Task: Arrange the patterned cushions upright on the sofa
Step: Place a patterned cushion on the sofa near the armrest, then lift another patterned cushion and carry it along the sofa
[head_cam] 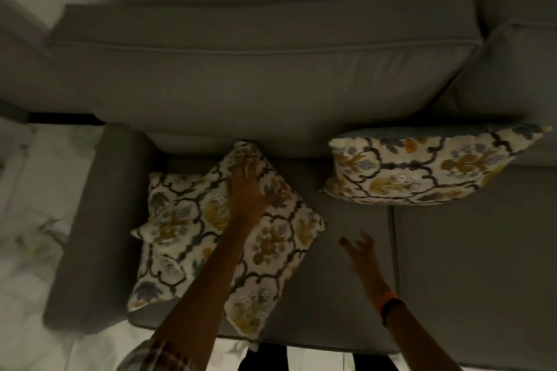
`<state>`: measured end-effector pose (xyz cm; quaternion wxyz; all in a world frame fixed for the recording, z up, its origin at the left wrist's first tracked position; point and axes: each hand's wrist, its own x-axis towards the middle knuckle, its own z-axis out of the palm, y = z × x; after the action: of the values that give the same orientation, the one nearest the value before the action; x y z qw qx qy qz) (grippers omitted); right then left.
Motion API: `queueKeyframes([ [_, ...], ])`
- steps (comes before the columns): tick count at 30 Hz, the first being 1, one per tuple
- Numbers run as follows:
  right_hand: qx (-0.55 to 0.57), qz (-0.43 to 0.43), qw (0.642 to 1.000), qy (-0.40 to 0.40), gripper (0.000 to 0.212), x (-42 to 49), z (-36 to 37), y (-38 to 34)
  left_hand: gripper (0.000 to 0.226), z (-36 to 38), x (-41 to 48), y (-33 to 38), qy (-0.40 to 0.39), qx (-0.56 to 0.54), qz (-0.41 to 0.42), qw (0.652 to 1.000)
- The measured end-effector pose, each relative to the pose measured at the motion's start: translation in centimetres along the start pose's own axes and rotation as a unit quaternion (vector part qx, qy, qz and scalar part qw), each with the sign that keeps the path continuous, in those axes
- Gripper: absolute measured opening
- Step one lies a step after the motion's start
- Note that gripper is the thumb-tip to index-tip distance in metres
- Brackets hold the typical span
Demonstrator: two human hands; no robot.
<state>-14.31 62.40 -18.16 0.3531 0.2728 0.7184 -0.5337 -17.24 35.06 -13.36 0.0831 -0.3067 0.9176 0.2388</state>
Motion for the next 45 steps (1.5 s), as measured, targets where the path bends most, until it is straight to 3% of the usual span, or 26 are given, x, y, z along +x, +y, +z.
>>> queueKeyframes([
  [2, 0.047, 0.066, 0.996, -0.031, 0.081, -1.4, 5.3, 1.6, 0.098, -1.8, 2.3, -4.9, 0.0, 0.033, -0.005, 0.999],
  [6, 0.09, 0.153, 0.974, -0.14, 0.091, -2.0, 12.3, 3.3, 0.135, -3.9, 5.5, -12.8, -0.161, -0.031, -0.126, 0.978],
  [9, 0.123, 0.118, 0.971, -0.169, 0.06, -2.2, 14.0, 4.0, 0.144, -3.9, 5.7, -15.1, -0.203, -0.115, -0.166, 0.958],
  [12, 0.143, 0.036, 0.978, -0.148, 0.049, -4.2, 13.0, 2.3, 0.118, -5.6, 3.6, -15.7, -0.191, -0.221, -0.163, 0.942],
  [15, 0.089, -0.039, 0.99, -0.106, 0.037, -6.1, 11.0, -0.1, 0.107, -7.3, -0.6, -15.7, -0.171, -0.313, -0.161, 0.92],
  [18, 0.03, -0.151, 0.986, -0.066, 0.05, -6.7, 6.9, -2.1, 0.102, -7.8, -6.5, -13.3, -0.138, -0.38, -0.122, 0.907],
  [20, -0.012, -0.175, 0.983, -0.058, 0.086, -6.8, 3.4, -2.5, 0.117, -6.5, -9.7, -11.2, -0.12, -0.389, -0.088, 0.909],
  [22, -0.027, -0.196, 0.978, -0.07, 0.095, -6.5, -1.2, -1.9, 0.131, -4.1, -11.8, -8.3, -0.123, -0.373, -0.082, 0.916],
  [25, 0.007, -0.177, 0.983, -0.057, 0.098, -6.3, -8.4, -1.7, 0.119, 0.5, -14.5, -2.8, -0.154, -0.363, -0.073, 0.916],
  [30, 0.148, -0.152, 0.977, 0.003, 0.075, -5.0, -24.4, -0.7, 0.1, 10.9, -18.0, 8.6, -0.185, -0.357, 0.1, 0.91],
  [32, 0.168, -0.153, 0.972, 0.054, 0.055, -3.3, -31.6, -0.4, 0.093, 15.1, -18.9, 14.6, -0.229, -0.348, 0.126, 0.9],
  [36, 0.167, -0.172, 0.965, 0.103, 0.05, 1.3, -45.6, -1.4, 0.088, 23.0, -18.9, 28.6, -0.266, -0.342, 0.178, 0.884],
  [41, 0.196, -0.217, 0.946, 0.138, 0.045, 8.8, -61.9, -4.8, 0.1, 30.9, -16.9, 45.6, -0.254, -0.326, 0.226, 0.882],
  [45, 0.256, -0.253, 0.921, 0.147, 0.043, 13.7, -69.9, -8.2, 0.11, 36.2, -15.1, 54.9, -0.234, -0.324, 0.227, 0.888],
])
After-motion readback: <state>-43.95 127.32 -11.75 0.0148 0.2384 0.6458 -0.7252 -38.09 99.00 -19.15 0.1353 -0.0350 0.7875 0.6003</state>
